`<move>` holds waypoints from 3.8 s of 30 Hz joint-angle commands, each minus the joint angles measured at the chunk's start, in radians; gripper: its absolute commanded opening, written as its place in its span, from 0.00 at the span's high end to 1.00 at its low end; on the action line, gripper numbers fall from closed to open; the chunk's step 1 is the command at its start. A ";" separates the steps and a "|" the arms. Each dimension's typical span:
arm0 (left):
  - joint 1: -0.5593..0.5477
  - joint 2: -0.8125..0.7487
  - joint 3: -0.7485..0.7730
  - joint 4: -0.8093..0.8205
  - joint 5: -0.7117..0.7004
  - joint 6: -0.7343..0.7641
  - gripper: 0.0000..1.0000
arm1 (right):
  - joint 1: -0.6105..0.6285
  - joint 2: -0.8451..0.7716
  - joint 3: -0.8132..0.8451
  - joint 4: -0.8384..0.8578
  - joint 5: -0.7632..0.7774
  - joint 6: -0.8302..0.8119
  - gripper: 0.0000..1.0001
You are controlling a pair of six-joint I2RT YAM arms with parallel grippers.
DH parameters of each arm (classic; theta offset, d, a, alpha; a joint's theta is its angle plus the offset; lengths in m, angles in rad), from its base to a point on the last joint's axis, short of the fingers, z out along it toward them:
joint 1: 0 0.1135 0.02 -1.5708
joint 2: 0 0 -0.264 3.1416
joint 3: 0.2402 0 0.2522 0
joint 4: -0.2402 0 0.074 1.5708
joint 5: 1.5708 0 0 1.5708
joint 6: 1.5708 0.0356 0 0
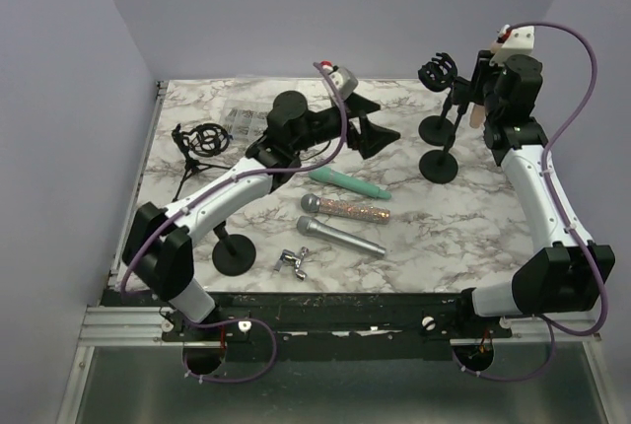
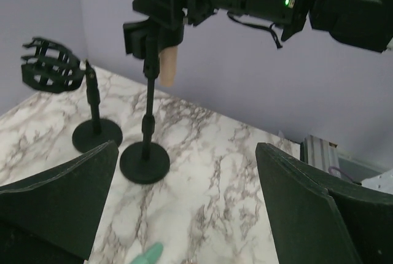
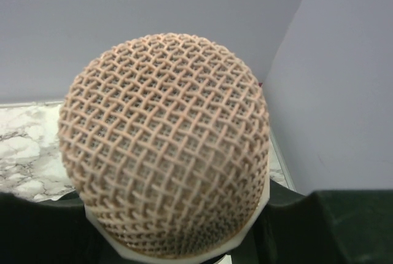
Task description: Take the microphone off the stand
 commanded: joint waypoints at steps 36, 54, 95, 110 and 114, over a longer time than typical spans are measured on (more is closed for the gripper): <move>-0.130 0.842 1.036 -0.142 -0.001 0.124 0.07 | -0.009 -0.150 -0.081 -0.076 -0.265 0.043 0.96; -0.136 0.858 1.034 -0.116 0.076 0.055 1.00 | -0.010 -0.143 0.028 -0.094 -0.197 0.004 0.99; -0.149 0.583 0.748 -0.125 0.006 -0.014 0.01 | -0.009 -0.198 0.309 -0.195 -0.435 0.077 0.99; 0.054 0.026 0.159 -0.265 0.048 -0.074 0.05 | 0.098 -0.044 0.410 -0.224 -0.563 0.191 0.99; 0.150 -0.062 0.167 -0.430 0.058 -0.082 0.05 | 0.219 0.002 0.415 -0.258 -0.492 0.142 0.99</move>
